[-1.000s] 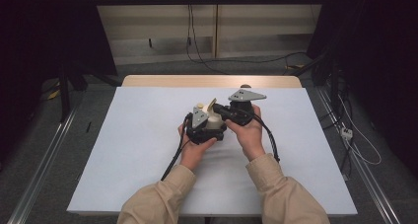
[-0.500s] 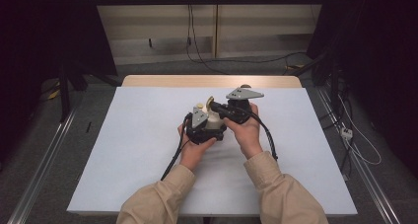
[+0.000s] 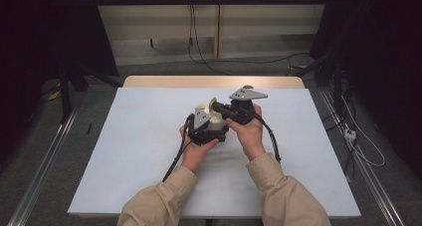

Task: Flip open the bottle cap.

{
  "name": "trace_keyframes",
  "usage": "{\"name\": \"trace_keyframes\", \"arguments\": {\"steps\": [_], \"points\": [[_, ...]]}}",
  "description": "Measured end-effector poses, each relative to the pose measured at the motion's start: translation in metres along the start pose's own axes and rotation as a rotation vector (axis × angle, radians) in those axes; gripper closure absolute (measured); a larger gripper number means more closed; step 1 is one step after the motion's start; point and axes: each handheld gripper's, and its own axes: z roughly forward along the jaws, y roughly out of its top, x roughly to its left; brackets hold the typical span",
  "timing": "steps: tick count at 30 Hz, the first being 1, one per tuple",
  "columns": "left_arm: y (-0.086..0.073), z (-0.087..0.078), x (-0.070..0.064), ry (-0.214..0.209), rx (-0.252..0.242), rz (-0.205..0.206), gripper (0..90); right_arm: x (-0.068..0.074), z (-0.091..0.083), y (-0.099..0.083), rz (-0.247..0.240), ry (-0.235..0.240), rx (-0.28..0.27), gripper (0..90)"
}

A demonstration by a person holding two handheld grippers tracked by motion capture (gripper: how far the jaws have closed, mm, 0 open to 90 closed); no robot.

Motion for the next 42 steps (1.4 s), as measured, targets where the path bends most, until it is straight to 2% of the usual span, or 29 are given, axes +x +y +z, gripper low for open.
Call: {"name": "trace_keyframes", "arguments": {"steps": [14, 20, 25, 29, 30, 32, 35, 38, 40, 41, 42], "points": [[0.000, 0.000, 0.000, 0.000, -0.001, -0.005, 5.0, 0.000, 0.005, 0.000, 0.006, -0.003, 0.001, 89.8], [0.000, 0.000, 0.000, 0.000, -0.001, -0.007, 5.0, 0.002, 0.009, 0.002, -0.009, 0.006, 0.003, 89.0], [0.000, 0.000, 0.000, -0.006, -0.001, -0.011, 4.9, 0.001, 0.008, 0.002, -0.002, 0.009, 0.013, 84.0], [0.001, -0.001, 0.001, -0.011, 0.007, -0.006, 4.7, -0.003, 0.003, 0.002, 0.028, 0.005, 0.008, 73.2], [0.000, -0.001, 0.001, -0.014, -0.001, -0.017, 4.7, -0.004, 0.001, 0.002, 0.028, 0.004, 0.004, 71.2], [0.000, -0.001, 0.002, -0.020, 0.003, -0.014, 4.6, -0.004, -0.002, 0.003, 0.022, 0.007, 0.004, 66.7], [0.001, -0.002, 0.003, -0.026, 0.010, -0.016, 4.5, -0.004, -0.006, 0.001, 0.023, 0.019, 0.007, 55.8], [0.001, -0.003, 0.003, -0.029, 0.017, -0.005, 4.3, -0.006, -0.011, -0.003, 0.028, 0.028, 0.010, 45.6], [0.001, -0.003, 0.003, -0.029, 0.025, 0.003, 4.0, -0.007, -0.013, -0.004, 0.034, 0.034, 0.009, 43.1], [0.000, -0.004, 0.004, -0.034, 0.042, 0.020, 3.9, -0.008, -0.017, -0.007, 0.044, 0.054, 0.010, 36.9], [0.000, -0.005, 0.004, -0.038, 0.053, 0.028, 3.9, -0.009, -0.019, -0.009, 0.041, 0.059, 0.010, 34.7]]}}
